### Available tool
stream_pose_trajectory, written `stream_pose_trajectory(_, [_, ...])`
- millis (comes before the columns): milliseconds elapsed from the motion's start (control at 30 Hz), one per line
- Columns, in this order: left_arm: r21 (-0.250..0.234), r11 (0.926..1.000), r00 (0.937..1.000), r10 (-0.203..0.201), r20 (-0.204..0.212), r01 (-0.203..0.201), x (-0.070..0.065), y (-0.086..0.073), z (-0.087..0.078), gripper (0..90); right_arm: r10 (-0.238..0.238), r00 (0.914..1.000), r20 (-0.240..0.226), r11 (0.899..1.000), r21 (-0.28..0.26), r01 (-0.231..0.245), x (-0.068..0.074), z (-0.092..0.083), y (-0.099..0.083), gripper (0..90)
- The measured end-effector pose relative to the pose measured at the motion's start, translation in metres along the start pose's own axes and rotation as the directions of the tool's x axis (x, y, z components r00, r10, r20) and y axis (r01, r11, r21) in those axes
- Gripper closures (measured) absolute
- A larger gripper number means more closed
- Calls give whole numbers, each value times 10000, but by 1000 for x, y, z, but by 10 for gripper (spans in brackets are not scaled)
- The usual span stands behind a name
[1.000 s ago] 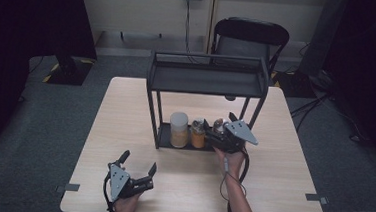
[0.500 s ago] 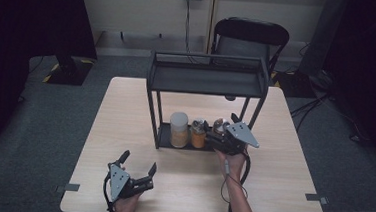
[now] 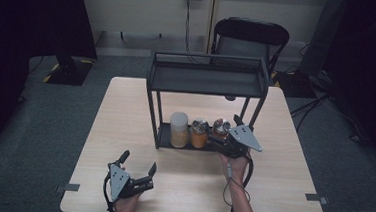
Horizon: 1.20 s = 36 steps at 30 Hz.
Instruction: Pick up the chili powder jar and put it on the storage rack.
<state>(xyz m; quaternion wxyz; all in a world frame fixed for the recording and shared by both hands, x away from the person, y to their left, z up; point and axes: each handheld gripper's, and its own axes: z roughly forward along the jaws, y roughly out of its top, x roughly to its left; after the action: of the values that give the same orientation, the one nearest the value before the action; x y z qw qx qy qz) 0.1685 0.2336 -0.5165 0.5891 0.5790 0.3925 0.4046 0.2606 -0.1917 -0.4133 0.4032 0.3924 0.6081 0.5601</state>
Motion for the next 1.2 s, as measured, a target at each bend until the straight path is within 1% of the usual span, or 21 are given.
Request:
stream_pose_trajectory(67, [6, 10000, 10000, -3, 1, 3, 0, 0, 0, 3, 35, 10000, 2, 10000, -21, -35, 0, -2, 0, 23])
stream_pose_trajectory(267, [19, 10000, 10000, -7, 22, 7, 0, 0, 0, 3, -76, 10000, -17, 9999, -88, 76, 2, -8, -1, 23])
stream_pose_trajectory(367, [16, 10000, 10000, -8, 21, 8, 0, 0, 0, 3, 40, 10000, -55, 9999, -163, -41, 2, -11, -1, 21])
stream_pose_trajectory(467, [16, 10000, 10000, -8, 19, 8, 0, 0, 0, 3, -17, 10000, 54, 9999, -141, 17, 4, -14, 1, 21])
stream_pose_trajectory(567, [22, 10000, 10000, -8, 24, 8, 1, 0, 0, 3, 64, 9999, 84, 9999, -155, -63, 2, -18, 2, 21])
stream_pose_trajectory(633, [17, 10000, 10000, -9, 23, 9, 0, 0, 0, 3, 3, 9999, 137, 9999, -107, -2, 3, -20, 3, 21])
stream_pose_trajectory(733, [47, 10000, 10000, -25, 12, 25, 0, 1, 0, 3, 80, 9998, 163, 9999, -93, -79, 4, -26, 1, 21])
stream_pose_trajectory(900, [37, 10000, 10000, 4, 42, -4, 1, 1, 0, 3, 56, 9995, 301, 9999, -94, -53, 4, -35, -1, 21])
stream_pose_trajectory(1200, [31, 10000, 10000, -11, 45, 11, 1, 1, 0, 3, 155, 9979, 632, 9992, -387, -130, 2, -55, -5, 21])
